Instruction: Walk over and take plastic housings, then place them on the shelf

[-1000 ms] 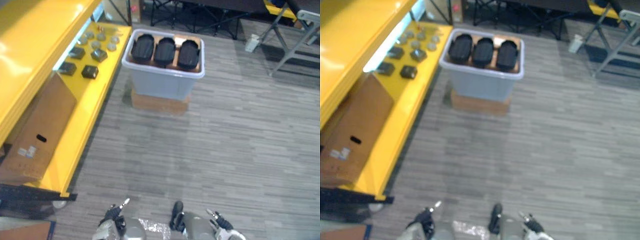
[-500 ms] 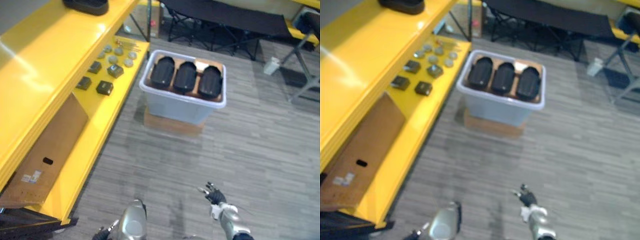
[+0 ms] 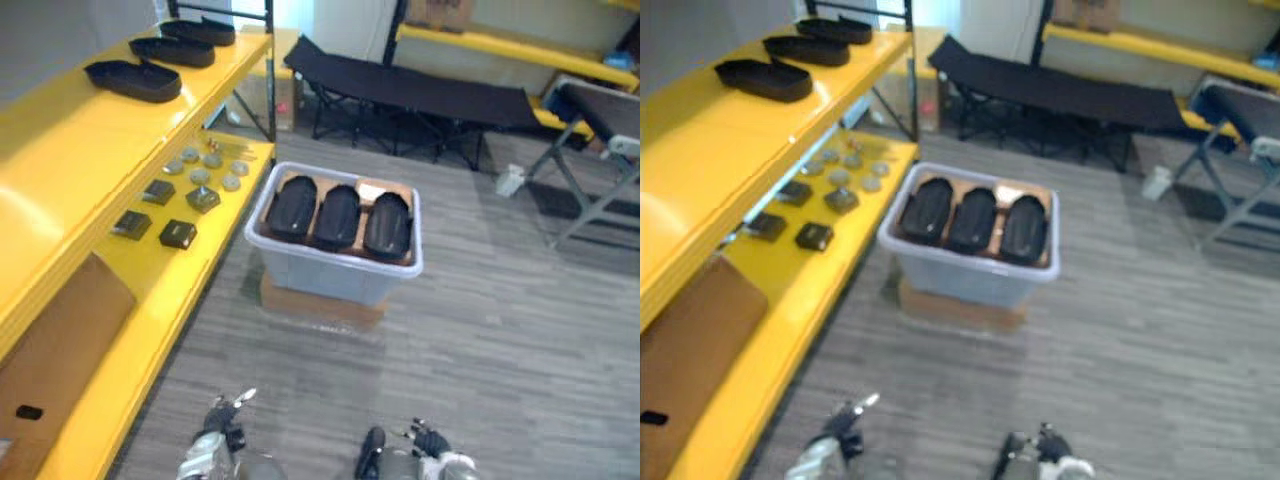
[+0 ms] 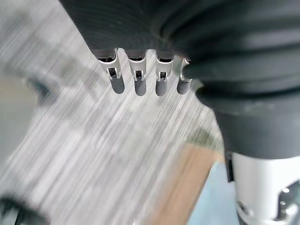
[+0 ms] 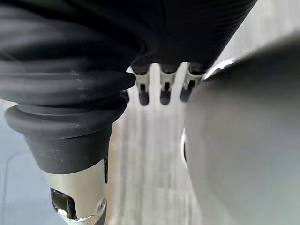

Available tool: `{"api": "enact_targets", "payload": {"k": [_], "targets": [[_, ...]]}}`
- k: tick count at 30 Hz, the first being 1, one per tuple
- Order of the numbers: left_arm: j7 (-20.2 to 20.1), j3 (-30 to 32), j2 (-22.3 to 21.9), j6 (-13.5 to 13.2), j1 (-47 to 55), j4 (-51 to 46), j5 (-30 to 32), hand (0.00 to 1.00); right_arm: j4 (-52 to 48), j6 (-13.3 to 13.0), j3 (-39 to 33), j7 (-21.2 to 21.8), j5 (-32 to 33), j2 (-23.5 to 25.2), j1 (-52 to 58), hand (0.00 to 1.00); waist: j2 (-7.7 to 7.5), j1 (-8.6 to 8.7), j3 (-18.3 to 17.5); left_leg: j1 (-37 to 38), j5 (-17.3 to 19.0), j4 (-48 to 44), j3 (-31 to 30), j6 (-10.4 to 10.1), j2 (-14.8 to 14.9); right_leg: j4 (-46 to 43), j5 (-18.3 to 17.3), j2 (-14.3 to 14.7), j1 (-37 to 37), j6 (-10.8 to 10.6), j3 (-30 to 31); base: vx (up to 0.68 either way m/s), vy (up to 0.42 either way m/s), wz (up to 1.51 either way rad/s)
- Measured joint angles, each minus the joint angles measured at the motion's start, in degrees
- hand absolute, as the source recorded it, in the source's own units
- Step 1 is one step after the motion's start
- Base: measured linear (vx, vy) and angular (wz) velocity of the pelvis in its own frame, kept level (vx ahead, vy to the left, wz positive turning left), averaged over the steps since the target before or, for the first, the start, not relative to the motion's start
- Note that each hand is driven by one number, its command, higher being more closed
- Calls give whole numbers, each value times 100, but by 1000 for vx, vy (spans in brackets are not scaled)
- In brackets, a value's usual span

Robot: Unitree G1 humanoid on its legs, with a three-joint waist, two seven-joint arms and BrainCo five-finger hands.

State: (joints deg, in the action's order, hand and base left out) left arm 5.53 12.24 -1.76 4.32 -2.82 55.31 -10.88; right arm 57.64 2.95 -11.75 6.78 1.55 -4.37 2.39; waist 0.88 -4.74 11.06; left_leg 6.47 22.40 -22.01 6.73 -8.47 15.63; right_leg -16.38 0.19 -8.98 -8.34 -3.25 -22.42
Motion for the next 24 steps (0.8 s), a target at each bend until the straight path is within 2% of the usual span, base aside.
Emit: {"api": "enact_targets", "payload": {"k": [2, 4, 5, 6, 7, 8, 9, 12, 13, 14, 15, 16, 17, 19, 24], "targets": [[16, 37, -75, 90, 88, -25, 2, 0, 3, 34, -40, -51, 23, 41, -32, 0, -43, -5, -10, -15, -321, -107, -1, 33, -24, -160, -244, -42, -27, -15, 1, 226, -193, 5], [13, 149, -41, 124, 90, -12, 9, 0, 40, 85, -34, -78, 135, 106, -27, 0, -103, -21, -24, -429, -799, -986, -118, 185, -31, 5, -296, -15, 157, 9, -36, 164, -223, -2], [16, 233, -19, 122, 109, -11, 26, 0, 37, 106, -1, -100, 190, 125, -13, 0, -98, 3, -26, -694, -1132, -1554, -263, 203, -8, 116, -309, 11, 288, 24, -33, 184, -163, -14], [33, 312, -7, 110, 156, -21, 23, 0, 45, 144, 41, -99, 207, 74, 13, 0, -39, -6, -28, -1078, -1791, -2367, -386, 79, 80, 351, -326, 101, 551, 52, 49, 201, -130, -20], [32, 310, 8, 105, 193, -22, 7, 0, 46, 155, 49, -103, 205, 88, 32, 0, -45, -28, -25, -1178, -1877, -2589, -374, 89, 118, 454, -328, 132, 647, 55, 64, 276, -109, -26], [14, 322, 60, 115, 246, -15, -4, 0, 43, 154, 49, -118, 198, 43, 63, 0, 28, -18, -63, -1270, -1675, -2736, -329, 124, 150, 593, -329, 175, 780, 57, 110, 272, -39, -34], [-55, 323, 81, 131, 348, -9, 11, 0, 52, 131, 44, -168, 196, 17, 63, 0, 63, -26, -72, -1271, -1227, -2568, -85, 111, 68, 791, -326, 191, 988, 60, 276, 275, -19, -40], [-165, 404, 141, 149, 516, -12, 21, 0, 86, 125, 39, -181, 198, 28, 67, 0, 55, -60, -75, -1257, -946, -1373, 243, 154, -149, 1036, -267, 126, 1201, -14, 462, 224, 81, -39], [-209, 464, 135, 149, 531, -6, 74, 0, 89, 121, 36, -183, 191, 17, 70, 0, 66, -69, -81, -1242, -1021, -419, 358, 159, -288, 1059, -280, 34, 1240, -155, 516, 265, 207, -26], [-235, 470, 116, 146, 531, 4, 102, 0, 89, 113, 34, -182, 192, -10, 85, 0, 126, -71, -110, -1246, -1374, 274, 375, 237, -374, 1056, -304, -11, 1251, -285, 536, 273, 261, -35], [-316, 509, 144, 96, 540, 27, 194, 0, 140, 111, 53, -187, 194, 57, 83, 0, -17, -103, -159, -1006, -1397, 528, 639, 243, -603, 1111, -243, -209, 1262, -443, 613, 208, 166, -24], [-340, 511, 182, 65, 564, 25, 280, 0, 141, 109, 73, -176, 194, 121, 116, 0, -61, -103, -194, -978, -1406, 582, 669, 258, -717, 1175, -193, -278, 1290, -485, 597, 310, 176, -20], [-381, 497, 242, 20, 539, 27, 324, 0, 129, 82, 72, -172, 192, 228, 110, 0, -211, -62, -215, -954, -1403, 587, 750, 271, -862, 1346, -141, -411, 1388, -489, 526, 307, 150, 0], [-424, 430, 285, -27, 468, 45, 460, 0, 133, 81, 68, -179, 192, 296, 115, 0, -346, -72, -239, -884, -1396, 596, 788, 285, -1034, 1443, -81, -565, 1500, -531, 494, 259, 152, 5], [-398, -10, 308, -215, 401, 222, 445, 0, 164, -23, 54, -198, 192, 260, 131, 0, -258, -57, -247, -534, -1412, 1136, 750, 319, -1128, 1427, -77, -579, 1682, -533, 139, 177, 35, 11]]}}
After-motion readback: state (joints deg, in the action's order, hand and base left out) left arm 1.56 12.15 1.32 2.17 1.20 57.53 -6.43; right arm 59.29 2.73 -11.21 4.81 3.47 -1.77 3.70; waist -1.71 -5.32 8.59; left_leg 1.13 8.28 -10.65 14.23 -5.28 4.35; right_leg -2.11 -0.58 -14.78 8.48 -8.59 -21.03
